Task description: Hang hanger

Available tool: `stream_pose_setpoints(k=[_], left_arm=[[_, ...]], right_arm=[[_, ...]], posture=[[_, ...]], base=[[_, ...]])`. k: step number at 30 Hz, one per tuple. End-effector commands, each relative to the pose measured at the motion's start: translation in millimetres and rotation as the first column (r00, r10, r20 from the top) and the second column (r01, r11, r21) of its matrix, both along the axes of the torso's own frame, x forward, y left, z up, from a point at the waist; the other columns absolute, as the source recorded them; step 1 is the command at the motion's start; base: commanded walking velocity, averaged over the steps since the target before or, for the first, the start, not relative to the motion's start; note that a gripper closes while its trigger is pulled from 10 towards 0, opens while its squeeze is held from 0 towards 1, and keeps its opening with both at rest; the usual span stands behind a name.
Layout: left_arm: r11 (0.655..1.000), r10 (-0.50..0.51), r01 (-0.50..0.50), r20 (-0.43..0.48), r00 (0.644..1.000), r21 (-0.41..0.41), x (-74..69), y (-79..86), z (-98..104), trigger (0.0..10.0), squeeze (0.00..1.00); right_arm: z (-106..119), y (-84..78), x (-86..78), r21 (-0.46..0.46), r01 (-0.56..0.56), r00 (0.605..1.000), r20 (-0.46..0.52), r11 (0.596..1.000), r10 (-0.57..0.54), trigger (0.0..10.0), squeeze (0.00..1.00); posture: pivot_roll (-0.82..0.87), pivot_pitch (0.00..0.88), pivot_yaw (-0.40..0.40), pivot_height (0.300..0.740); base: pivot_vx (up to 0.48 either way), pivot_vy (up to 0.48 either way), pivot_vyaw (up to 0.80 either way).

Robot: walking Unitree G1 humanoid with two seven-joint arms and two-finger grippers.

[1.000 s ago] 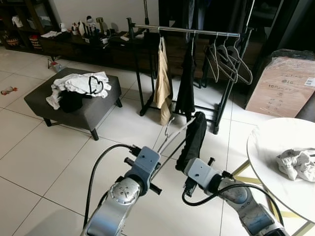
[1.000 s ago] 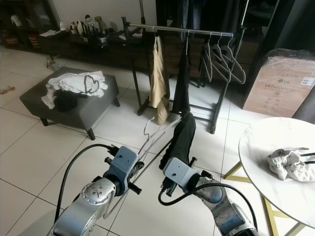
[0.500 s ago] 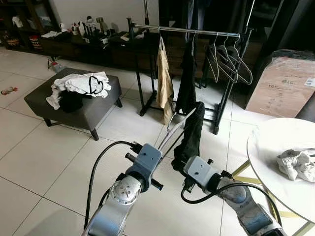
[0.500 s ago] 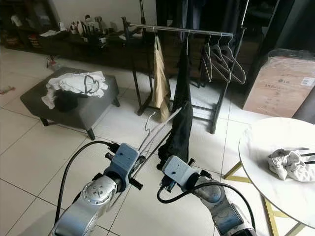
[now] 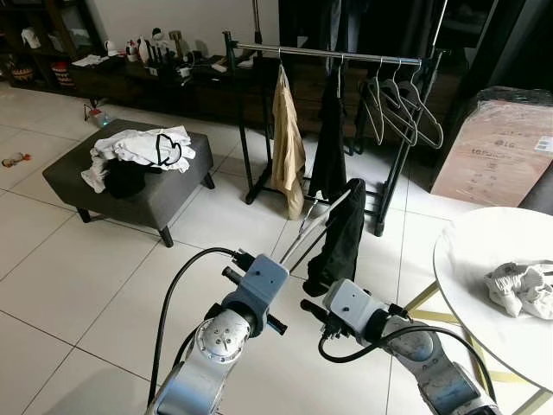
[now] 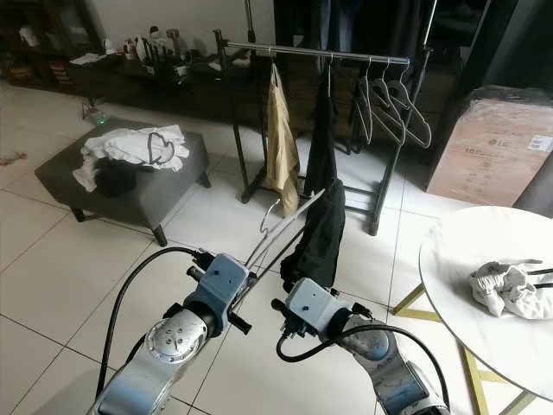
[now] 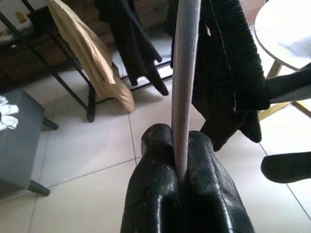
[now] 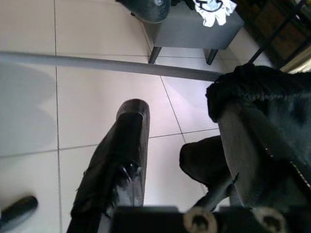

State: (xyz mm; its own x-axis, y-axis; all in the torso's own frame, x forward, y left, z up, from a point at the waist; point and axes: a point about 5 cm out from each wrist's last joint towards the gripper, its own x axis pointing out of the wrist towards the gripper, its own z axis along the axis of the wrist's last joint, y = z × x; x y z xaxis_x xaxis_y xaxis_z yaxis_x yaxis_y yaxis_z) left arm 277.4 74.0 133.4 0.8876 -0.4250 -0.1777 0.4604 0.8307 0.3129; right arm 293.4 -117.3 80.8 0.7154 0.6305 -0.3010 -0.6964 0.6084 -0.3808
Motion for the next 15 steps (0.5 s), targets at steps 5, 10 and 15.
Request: stream_pose_setpoints(k=[5, 10, 15], left_arm=[[1.000, 0.007, -0.007, 0.061, 0.998, -0.001, 2.4, -0.2, 7.7, 10.0, 0.00], [1.000, 0.006, -0.005, 0.078, 0.997, -0.018, 2.0, -1.1, 10.2, 10.0, 0.00], [1.000, 0.003, -0.002, 0.084, 0.996, -0.015, 1.3, -2.1, 10.1, 10.0, 0.00]], right_arm=[[6.9, 11.6, 1.7, 0.238, 0.080, 0.994, -0.092, 0.968, -0.059, 10.0, 1.00], [18.6, 15.5, 10.7, 0.308, 0.158, 0.985, 0.013, 0.938, -0.170, 10.0, 1.00], [17.1, 17.4, 14.9, 0.203, 0.192, 0.971, 0.100, 0.960, -0.216, 10.0, 0.00]], posture=[[-0.05, 0.095, 0.026, 0.740], [-0.05, 0.097, 0.025, 0.740], [-0.05, 0.097, 0.024, 0.740]], base=[[0.000, 0.000, 0.00], [0.000, 0.000, 0.00], [0.000, 0.000, 0.00]])
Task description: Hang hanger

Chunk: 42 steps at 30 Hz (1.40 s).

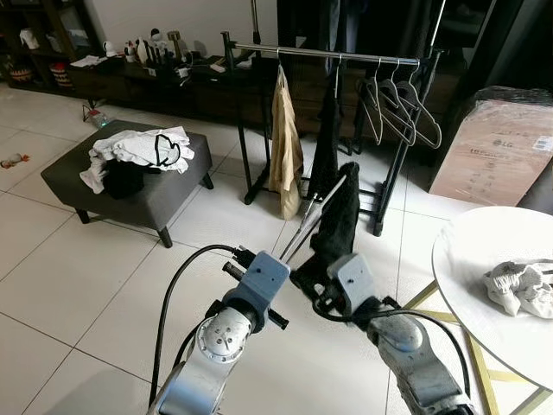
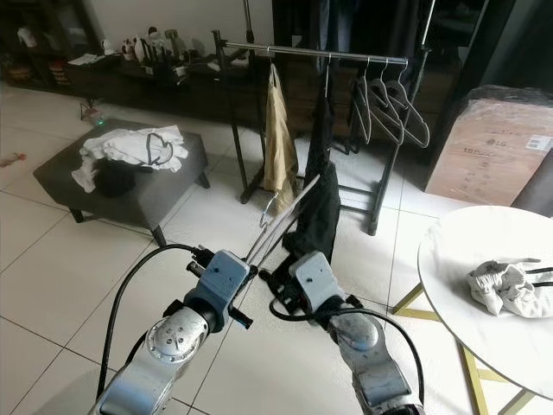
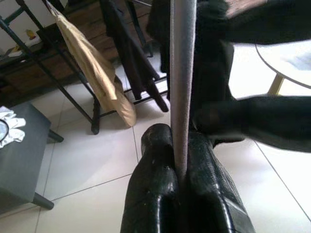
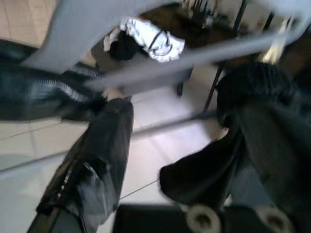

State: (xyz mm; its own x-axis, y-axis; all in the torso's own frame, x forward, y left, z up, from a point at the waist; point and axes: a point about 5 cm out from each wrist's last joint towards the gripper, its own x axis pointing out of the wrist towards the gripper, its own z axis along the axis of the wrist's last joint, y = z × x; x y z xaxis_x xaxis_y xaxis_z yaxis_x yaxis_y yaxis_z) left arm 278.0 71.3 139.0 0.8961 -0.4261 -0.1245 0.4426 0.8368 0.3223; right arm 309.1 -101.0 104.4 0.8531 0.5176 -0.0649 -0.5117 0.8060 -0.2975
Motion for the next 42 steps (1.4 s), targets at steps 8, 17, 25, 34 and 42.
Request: stream_pose_setpoints(k=[8, 17, 25, 34, 42], left_arm=[[1.000, -0.005, 0.004, 0.048, 0.999, 0.017, 0.0, -0.2, 4.2, 10.0, 0.00], [0.995, -0.083, 0.076, 0.096, 0.992, 0.072, -5.6, -3.2, 2.9, 10.0, 0.00], [0.988, -0.112, 0.103, 0.078, 0.991, 0.111, -12.9, 10.6, -9.5, 10.0, 0.00], [0.991, -0.092, 0.080, 0.110, 0.990, 0.108, -17.3, 26.6, -8.0, 10.0, 0.00], [0.970, -0.201, 0.189, 0.069, 0.977, 0.150, -29.2, 26.1, -15.3, 10.0, 0.00]], right_arm=[[-10.3, -13.0, 7.2, -0.128, 0.150, 0.989, 0.032, 0.980, -0.147, 10.0, 0.00], [2.3, -24.9, 17.7, -0.093, 0.286, 0.955, 0.113, 0.954, -0.275, 10.0, 0.00], [13.7, -49.1, 27.3, -0.100, 0.388, 0.913, 0.175, 0.916, -0.368, 10.0, 0.00], [11.3, -67.0, 29.6, -0.148, 0.458, 0.883, 0.190, 0.877, -0.429, 10.0, 0.00], [22.1, -64.2, 35.1, -0.022, 0.398, 0.908, 0.155, 0.917, -0.390, 10.0, 0.00]], posture=[[-0.05, 0.096, 0.023, 0.740], [-0.05, 0.095, 0.027, 0.740], [-0.05, 0.091, 0.028, 0.740], [-0.05, 0.090, 0.025, 0.740], [-0.04, 0.088, 0.028, 0.740]], base=[[0.000, 0.000, 0.00], [0.000, 0.000, 0.00], [0.000, 0.000, 0.00], [0.000, 0.000, 0.00], [0.000, 0.000, 0.00]])
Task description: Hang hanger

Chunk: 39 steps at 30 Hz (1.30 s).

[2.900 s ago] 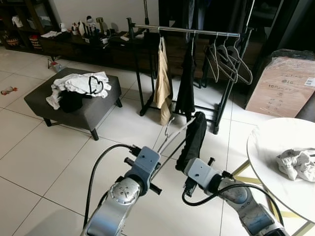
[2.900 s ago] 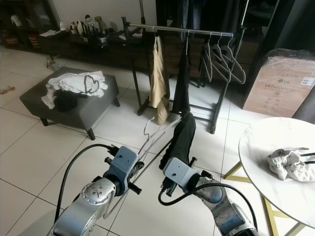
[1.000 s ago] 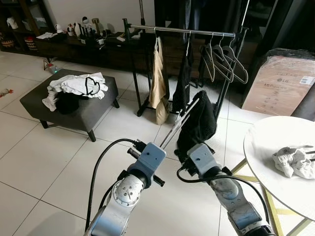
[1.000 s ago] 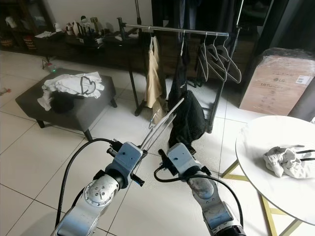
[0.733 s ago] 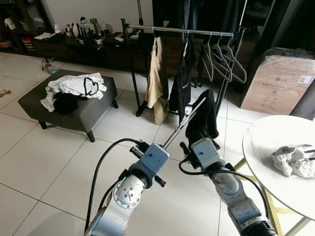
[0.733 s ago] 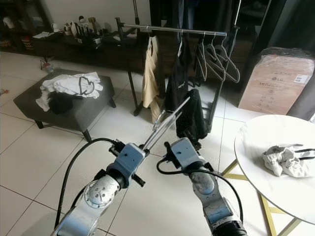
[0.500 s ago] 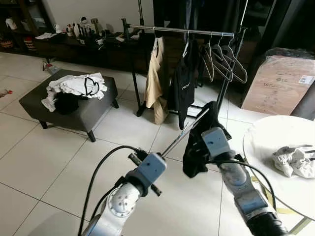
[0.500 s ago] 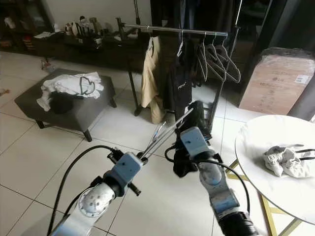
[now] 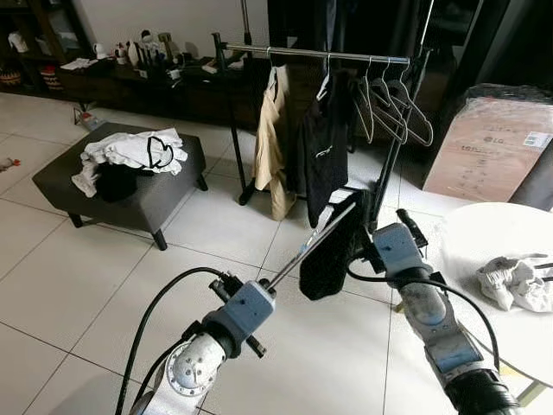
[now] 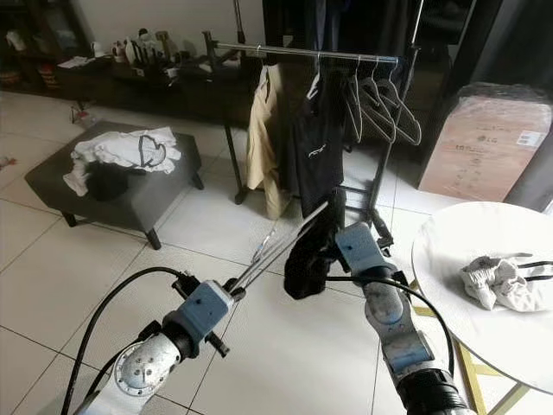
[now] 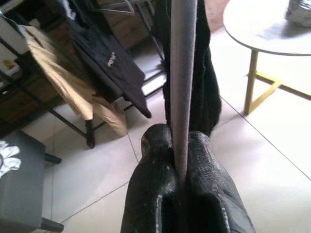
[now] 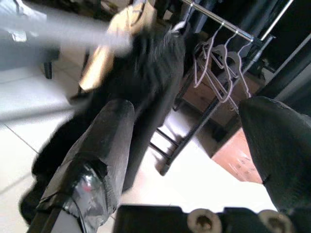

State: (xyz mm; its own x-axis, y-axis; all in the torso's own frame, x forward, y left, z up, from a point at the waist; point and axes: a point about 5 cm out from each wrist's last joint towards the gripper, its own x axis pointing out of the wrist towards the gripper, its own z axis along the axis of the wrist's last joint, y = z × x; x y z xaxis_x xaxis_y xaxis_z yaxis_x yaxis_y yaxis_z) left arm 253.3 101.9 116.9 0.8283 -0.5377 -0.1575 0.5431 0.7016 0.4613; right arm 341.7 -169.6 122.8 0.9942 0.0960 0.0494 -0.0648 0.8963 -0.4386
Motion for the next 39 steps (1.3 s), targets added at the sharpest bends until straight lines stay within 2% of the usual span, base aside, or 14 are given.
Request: stream_pose_setpoints(k=[1, 2, 5, 6, 12, 20, 29, 34, 39], left_arm=[[0.999, -0.046, 0.046, 0.034, 0.998, -0.008, -4.5, -4.5, 6.7, 10.0, 0.00], [0.998, -0.064, 0.064, 0.027, 0.998, 0.007, -5.7, -4.7, 4.7, 10.0, 0.00], [0.997, -0.079, 0.078, 0.023, 0.997, 0.021, -7.0, -4.9, 2.8, 10.0, 0.00], [0.996, -0.087, 0.087, 0.022, 0.996, 0.026, -7.7, -5.5, 1.8, 10.0, 0.00], [0.995, -0.098, 0.097, 0.025, 0.995, 0.033, -8.0, -5.9, 1.6, 10.0, 0.00], [0.993, -0.112, 0.110, 0.030, 0.993, 0.040, -8.8, -8.0, 1.4, 10.0, 0.00], [0.991, -0.125, 0.124, 0.036, 0.991, 0.044, -10.6, -11.8, 2.6, 10.0, 0.00], [0.991, -0.126, 0.124, 0.035, 0.991, 0.041, -10.8, -11.8, 2.2, 10.0, 0.00], [0.992, -0.125, 0.123, 0.035, 0.992, 0.040, -10.7, -11.8, 2.2, 10.0, 0.00]], right_arm=[[3.8, 4.4, 2.5, 0.052, -0.044, 0.999, 0.002, 0.998, 0.043, 10.0, 0.00], [5.2, 9.2, 2.0, 0.127, -0.102, 0.995, -0.005, 0.987, 0.103, 10.0, 0.00], [6.0, 10.7, 1.2, 0.152, -0.136, 0.990, -0.008, 0.979, 0.139, 10.0, 0.00], [3.9, 11.2, 0.1, 0.146, -0.168, 0.984, -0.030, 0.975, 0.174, 10.0, 0.00], [-4.2, 11.3, -2.7, 0.119, -0.213, 0.971, -0.086, 0.970, 0.224, 10.0, 0.00], [-7.0, 11.4, -1.6, 0.123, -0.221, 0.967, -0.102, 0.967, 0.234, 10.0, 0.00], [-5.6, 2.6, 5.0, 0.118, -0.103, 0.989, -0.091, 0.988, 0.114, 10.0, 0.00], [-0.9, -9.7, 8.2, 0.175, -0.006, 0.998, -0.064, 0.985, 0.017, 10.0, 0.00], [-4.6, -12.7, 7.4, 0.193, 0.019, 0.996, -0.084, 0.981, -0.003, 10.0, 0.00]], posture=[[-0.04, 0.088, 0.028, 0.740], [-0.04, 0.089, 0.027, 0.740], [-0.04, 0.089, 0.028, 0.740], [-0.05, 0.089, 0.029, 0.740], [-0.05, 0.089, 0.028, 0.740], [-0.04, 0.082, 0.028, 0.740], [-0.03, 0.073, 0.028, 0.740], [-0.03, 0.074, 0.029, 0.740], [-0.04, 0.075, 0.031, 0.740]], base=[[0.000, 0.000, 0.00], [0.000, 0.000, 0.00], [0.000, 0.000, 0.00], [0.000, 0.000, 0.00], [0.000, 0.000, 0.00], [0.000, 0.000, 0.00], [0.000, 0.000, 0.00], [0.000, 0.000, 0.00], [0.000, 0.000, 0.00]])
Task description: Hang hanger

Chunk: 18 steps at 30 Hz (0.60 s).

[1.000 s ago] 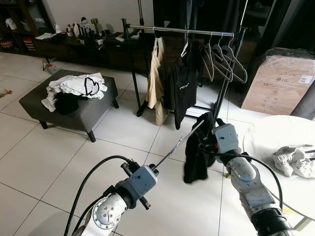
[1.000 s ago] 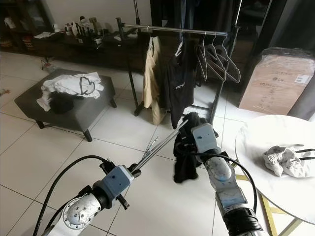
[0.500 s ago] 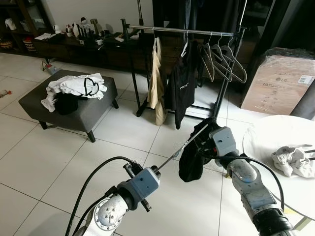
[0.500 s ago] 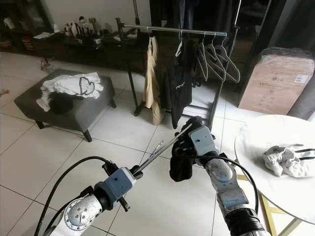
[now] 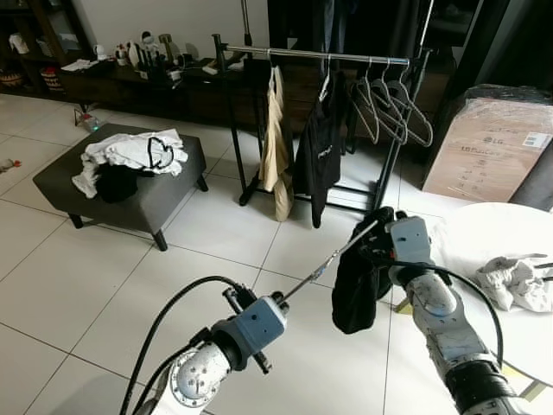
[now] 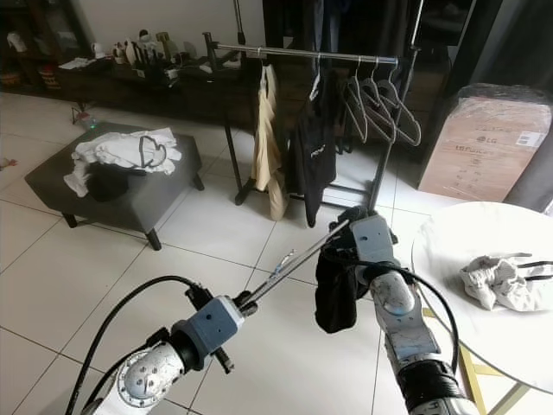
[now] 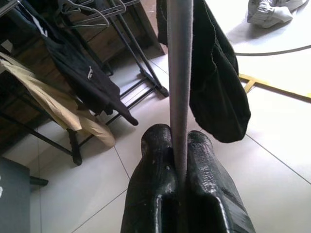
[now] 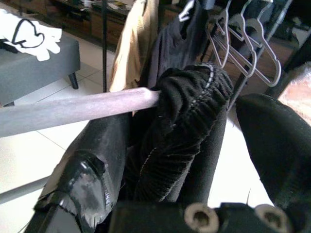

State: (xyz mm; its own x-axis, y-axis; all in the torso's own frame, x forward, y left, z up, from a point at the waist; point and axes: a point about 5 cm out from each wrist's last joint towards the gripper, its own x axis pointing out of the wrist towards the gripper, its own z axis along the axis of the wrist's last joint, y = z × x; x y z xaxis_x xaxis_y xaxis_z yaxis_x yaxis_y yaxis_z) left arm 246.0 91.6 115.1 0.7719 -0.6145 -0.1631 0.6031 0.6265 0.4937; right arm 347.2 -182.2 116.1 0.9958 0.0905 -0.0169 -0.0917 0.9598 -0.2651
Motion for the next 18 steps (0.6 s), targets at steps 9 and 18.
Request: stream_pose_setpoints(k=[9, 18], left_arm=[[1.000, -0.022, 0.021, 0.019, 1.000, 0.003, -3.3, -1.4, 4.1, 10.0, 0.00], [1.000, -0.022, 0.021, 0.019, 1.000, 0.003, -3.3, -1.4, 4.1, 10.0, 0.00]], right_arm=[[1.4, 0.2, 1.9, 0.014, 0.009, 1.000, -0.003, 1.000, -0.009, 10.0, 0.00], [1.4, 0.2, 1.9, 0.014, 0.009, 1.000, -0.003, 1.000, -0.009, 10.0, 0.00]], posture=[[-0.04, 0.075, 0.031, 0.740], [-0.04, 0.075, 0.031, 0.740]], base=[[0.000, 0.000, 0.00], [0.000, 0.000, 0.00]])
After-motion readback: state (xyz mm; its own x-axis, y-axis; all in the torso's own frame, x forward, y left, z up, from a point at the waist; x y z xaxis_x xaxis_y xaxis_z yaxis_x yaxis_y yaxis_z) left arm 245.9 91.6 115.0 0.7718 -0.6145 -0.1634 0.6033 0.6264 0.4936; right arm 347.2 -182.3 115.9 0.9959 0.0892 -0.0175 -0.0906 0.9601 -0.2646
